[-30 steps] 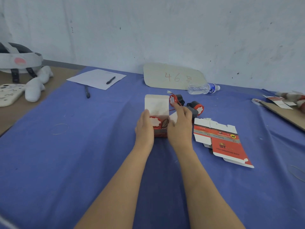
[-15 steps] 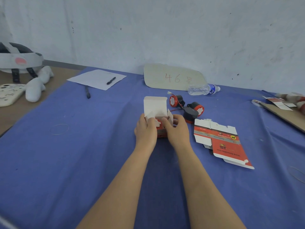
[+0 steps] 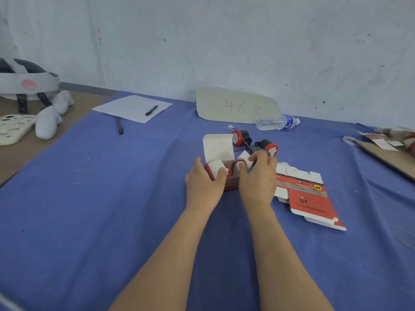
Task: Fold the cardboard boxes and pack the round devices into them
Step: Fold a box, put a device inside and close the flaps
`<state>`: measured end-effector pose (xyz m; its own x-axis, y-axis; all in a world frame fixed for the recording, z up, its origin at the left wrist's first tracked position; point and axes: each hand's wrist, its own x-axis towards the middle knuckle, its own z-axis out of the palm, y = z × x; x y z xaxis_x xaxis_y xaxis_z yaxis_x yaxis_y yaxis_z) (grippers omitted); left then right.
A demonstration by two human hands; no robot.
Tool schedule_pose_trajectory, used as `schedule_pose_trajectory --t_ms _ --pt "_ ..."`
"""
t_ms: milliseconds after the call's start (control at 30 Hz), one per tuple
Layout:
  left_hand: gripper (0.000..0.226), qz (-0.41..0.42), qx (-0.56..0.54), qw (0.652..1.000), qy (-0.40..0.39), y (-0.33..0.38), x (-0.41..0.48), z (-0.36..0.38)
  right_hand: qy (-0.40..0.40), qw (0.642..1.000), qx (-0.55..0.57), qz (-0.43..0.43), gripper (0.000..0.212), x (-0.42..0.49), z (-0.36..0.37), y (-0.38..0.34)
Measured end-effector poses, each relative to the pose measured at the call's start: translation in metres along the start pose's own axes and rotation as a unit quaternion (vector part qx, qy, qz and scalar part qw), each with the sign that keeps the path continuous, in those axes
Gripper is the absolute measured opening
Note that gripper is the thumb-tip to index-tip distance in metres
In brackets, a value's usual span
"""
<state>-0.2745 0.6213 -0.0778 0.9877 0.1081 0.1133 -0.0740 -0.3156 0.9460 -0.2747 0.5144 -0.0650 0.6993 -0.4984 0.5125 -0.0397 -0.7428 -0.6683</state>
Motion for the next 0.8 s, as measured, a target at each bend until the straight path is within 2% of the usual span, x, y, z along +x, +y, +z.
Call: schedule_pose_trajectory --t_ms 167,300,433,700,800 --pt "0.067 0.064 0.047 0.997 -0.013 -0.002 -0.005 0.003 -0.060 0.996 -0.049 0.049 0.029 0.006 -0.008 -0.002" --pt "0.049 0.061 0.066 0.996 0.004 -0.003 -0.003 0.001 -0.088 0.993 -0.077 0.032 0.019 0.006 -0.015 -0.007" --pt "0.031 0.051 0.039 0.998 0.004 0.001 -0.002 0.001 -0.142 0.985 -0.096 0.029 0.010 0.011 -0.023 -0.016" --pt "0.035 0.045 0.012 0.999 -0.001 0.003 -0.002 0.003 -0.178 0.982 -0.068 0.006 0.015 0.010 -0.026 -0.025" --pt "0.035 0.048 0.011 0.999 -0.003 0.003 -0.003 0.002 -0.181 0.981 -0.064 0.004 0.027 0.005 -0.023 -0.025"
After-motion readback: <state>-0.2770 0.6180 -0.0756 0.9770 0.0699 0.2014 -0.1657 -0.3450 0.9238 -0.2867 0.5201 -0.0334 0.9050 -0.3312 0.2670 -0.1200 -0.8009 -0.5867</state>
